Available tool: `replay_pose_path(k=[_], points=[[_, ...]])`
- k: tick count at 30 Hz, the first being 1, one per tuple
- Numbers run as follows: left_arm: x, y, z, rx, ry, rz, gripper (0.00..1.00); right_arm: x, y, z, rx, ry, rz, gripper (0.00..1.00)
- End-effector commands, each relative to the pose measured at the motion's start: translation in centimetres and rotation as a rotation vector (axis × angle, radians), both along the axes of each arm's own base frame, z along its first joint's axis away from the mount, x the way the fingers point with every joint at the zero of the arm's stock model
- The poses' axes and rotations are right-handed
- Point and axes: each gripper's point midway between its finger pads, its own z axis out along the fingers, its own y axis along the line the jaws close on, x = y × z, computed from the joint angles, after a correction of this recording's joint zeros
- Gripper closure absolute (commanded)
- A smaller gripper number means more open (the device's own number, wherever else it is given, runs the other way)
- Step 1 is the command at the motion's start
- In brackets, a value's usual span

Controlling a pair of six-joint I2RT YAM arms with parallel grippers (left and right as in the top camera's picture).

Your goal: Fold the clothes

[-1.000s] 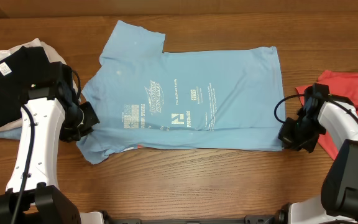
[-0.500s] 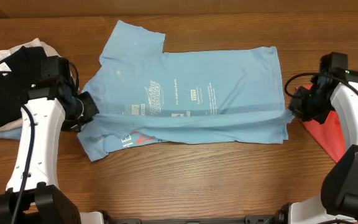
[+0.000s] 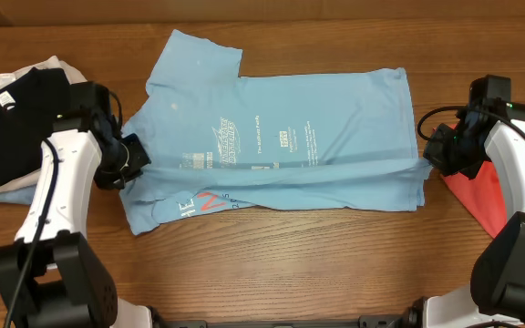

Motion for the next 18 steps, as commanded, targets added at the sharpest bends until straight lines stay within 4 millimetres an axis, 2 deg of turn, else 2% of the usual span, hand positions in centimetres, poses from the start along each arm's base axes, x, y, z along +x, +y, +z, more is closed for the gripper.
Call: replay_pose_path(k=[1,9,18], points=[[0.5,-0.1,-0.4,-0.003,-0.013,-0.022,0.96,0.6,-0.3,0.4,-0.008,-0.024,0.0,0.96],[2.5,0.1,-0.1,0.005,-0.094,-0.023,0.95,1.1,-0.4,0.5,-0.012,-0.042,0.0,0.96],[2.8,-0.2,-0.1,-0.013,-0.107,-0.027,0.93,1.9,0.0,0.2,-0.019,-0.073,0.016,0.96]])
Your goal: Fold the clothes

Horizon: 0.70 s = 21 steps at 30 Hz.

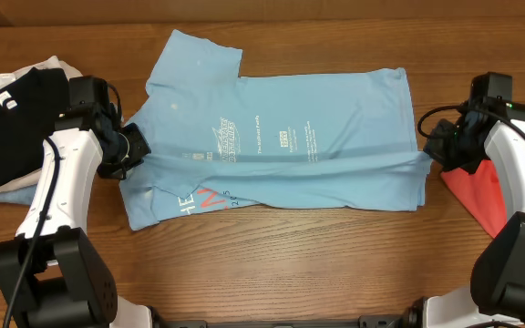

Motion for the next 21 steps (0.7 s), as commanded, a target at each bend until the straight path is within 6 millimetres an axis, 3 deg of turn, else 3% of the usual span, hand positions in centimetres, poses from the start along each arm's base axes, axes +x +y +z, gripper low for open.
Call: replay_pose_path(k=[1,4,9,21], points=[[0.0,-0.3,-0.3,-0.008,0.004,-0.023,0.91,0.4,0.3,-0.1,-0.006,-0.014,0.014,0.96],[0.0,-0.3,-0.3,-0.008,0.004,-0.023,0.76,0.9,0.5,0.0,-0.01,-0.032,0.022,0.94],[-0.3,-0.4,-0.4,-0.013,0.019,-0.024,0.62,1.4,0.7,0.1,-0.013,-0.049,0.031,0.85],[-2.2,-1.1,-0.7,-0.05,0.095,-0.028,0.64,1.1,0.8,0.1,-0.012,-0.039,0.032,0.84]])
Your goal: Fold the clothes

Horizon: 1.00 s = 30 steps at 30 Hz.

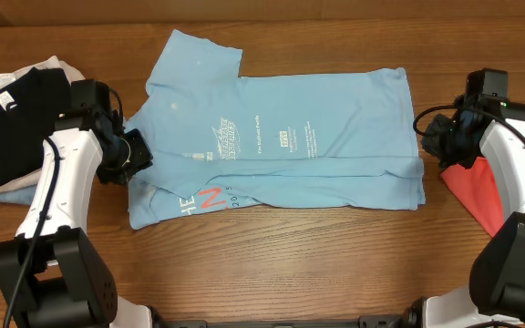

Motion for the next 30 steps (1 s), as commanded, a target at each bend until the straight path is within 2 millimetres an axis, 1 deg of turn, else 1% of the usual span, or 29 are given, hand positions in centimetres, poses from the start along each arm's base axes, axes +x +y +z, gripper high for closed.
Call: replay_pose_path(k=[1,4,7,10,12,13,17,19,22,24,26,28,30], points=[[-0.6,-0.4,-0.4,-0.017,0.031,-0.008,0.64,-0.2,0.2,-0.2,0.0,0.009,0.007,0.84],[-1.3,-0.5,-0.7,-0.022,0.059,-0.008,0.64,-0.6,0.3,-0.3,0.004,0.028,0.007,0.84],[-2.5,-0.7,-1.4,-0.03,0.1,-0.008,0.64,-1.5,0.5,-0.8,0.011,0.062,0.007,0.83],[-3.9,-0.9,-2.6,-0.037,0.146,-0.008,0.64,-2.8,0.8,-1.8,0.021,0.107,0.007,0.82],[-5.0,-1.1,-3.7,-0.043,0.179,-0.008,0.64,-3.6,0.9,-2.6,0.026,0.132,0.007,0.74],[-5.6,-1.2,-4.2,-0.046,0.196,-0.007,0.64,-4.0,1.0,-3.0,0.029,0.144,0.007,0.73],[-7.8,-1.6,-6.1,-0.056,0.252,-0.007,0.63,-5.3,1.3,-4.0,0.037,0.185,0.007,0.72],[-8.3,-1.7,-6.8,-0.056,0.258,-0.007,0.63,-5.7,1.4,-4.4,0.04,0.197,0.007,0.72],[-8.4,-1.7,-7.6,-0.055,0.246,-0.007,0.62,-6.0,1.7,-4.7,0.056,0.205,0.009,0.72],[-8.4,-1.7,-7.9,-0.054,0.239,-0.007,0.62,-6.2,2.5,-4.8,0.1,0.209,0.017,0.73],[-8.3,-1.7,-7.9,-0.053,0.238,-0.007,0.62,-6.3,3.5,-4.8,0.146,0.203,0.056,0.79],[-8.3,-1.6,-7.9,-0.052,0.236,-0.007,0.62,-6.4,3.9,-4.8,0.161,0.202,0.078,0.88],[-8.4,-1.7,-8.0,-0.052,0.237,-0.007,0.62,-6.5,4.1,-4.8,0.161,0.207,0.084,0.91]])
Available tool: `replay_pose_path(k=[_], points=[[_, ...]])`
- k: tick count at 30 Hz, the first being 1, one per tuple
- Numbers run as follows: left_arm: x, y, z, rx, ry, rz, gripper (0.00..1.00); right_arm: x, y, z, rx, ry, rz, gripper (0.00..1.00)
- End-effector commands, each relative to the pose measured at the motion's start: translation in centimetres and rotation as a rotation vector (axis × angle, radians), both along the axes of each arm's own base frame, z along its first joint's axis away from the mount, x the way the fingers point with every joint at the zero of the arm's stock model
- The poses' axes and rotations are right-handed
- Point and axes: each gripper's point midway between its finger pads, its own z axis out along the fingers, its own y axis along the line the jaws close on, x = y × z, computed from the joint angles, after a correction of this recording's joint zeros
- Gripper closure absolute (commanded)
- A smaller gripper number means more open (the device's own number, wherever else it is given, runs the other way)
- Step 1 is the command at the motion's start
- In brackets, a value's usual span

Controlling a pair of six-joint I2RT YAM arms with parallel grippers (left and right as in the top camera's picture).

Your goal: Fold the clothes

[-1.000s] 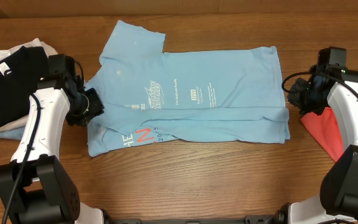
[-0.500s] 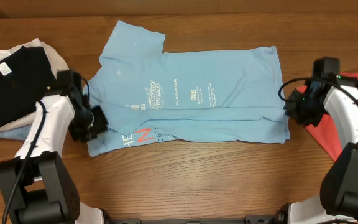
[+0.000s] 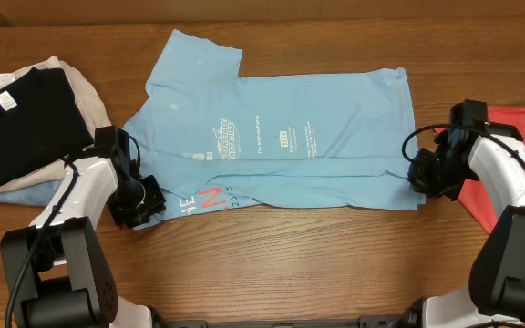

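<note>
A light blue T-shirt (image 3: 281, 128) with printing lies flat across the table in the overhead view, its near long edge doubled into a narrow band. My left gripper (image 3: 144, 204) sits low at the shirt's near-left corner, by the red and white lettering. At the near-right corner, against the doubled edge, is my right gripper (image 3: 419, 177). The overhead view does not show how either pair of jaws stands, or whether cloth is between them.
A stack of folded clothes (image 3: 21, 123), black on beige, lies at the far left. A red garment (image 3: 518, 155) lies at the right edge under the right arm. Bare wooden table (image 3: 281, 255) runs along the front.
Both grippers have moved toward the front. The left went from the shirt's left edge at mid height to its near-left corner, the right from beside the right edge to the near-right corner. The shirt looks unchanged.
First both grippers stood at the two ends of a raised crease running across the shirt. Then the crease was pulled taut, a little farther back. After that the band lay flat with the grippers beside the shirt's sides. Now they are at the near corners.
</note>
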Motion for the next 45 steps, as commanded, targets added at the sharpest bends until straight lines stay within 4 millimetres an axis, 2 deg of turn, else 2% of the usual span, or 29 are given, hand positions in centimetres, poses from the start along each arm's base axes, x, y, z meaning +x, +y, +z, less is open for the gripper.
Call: replay_pose_path(k=[1,6,15,20,25,29,32,39,45], points=[[-0.4,-0.3,-0.4,-0.014,0.014,-0.005,0.61,0.0,1.2,0.0,0.041,-0.008,0.034,0.91],[-0.5,-0.3,-0.5,-0.013,0.016,-0.006,0.61,-0.2,1.3,-0.9,0.04,-0.011,0.037,0.91],[-0.8,0.4,-0.5,0.028,0.033,-0.01,0.59,-1.4,1.4,-4.4,0.028,-0.031,0.036,0.91],[-1.8,2.2,-1.5,0.135,0.056,-0.019,0.49,-2.5,-0.8,-5.5,-0.1,0.007,-0.026,0.91],[-1.8,2.5,-2.5,0.159,0.034,-0.018,0.47,-2.8,-1.7,-5.6,-0.151,0.021,-0.05,0.9],[-1.6,4.2,-2.5,0.256,0.026,-0.013,0.47,-3.1,-2.9,-5.6,-0.224,0.041,-0.107,0.9],[-1.1,5.7,-2.3,0.342,0.006,0.022,0.46,-3.0,-3.0,-5.6,-0.23,0.035,-0.109,0.9],[0.4,6.4,-2.2,0.377,-0.052,0.032,0.47,-2.5,-3.2,-5.6,-0.237,0.017,-0.112,0.88],[-0.4,6.9,-2.1,0.404,-0.021,0.033,0.46,-2.6,-3.4,-5.6,-0.247,0.02,-0.112,0.86]])
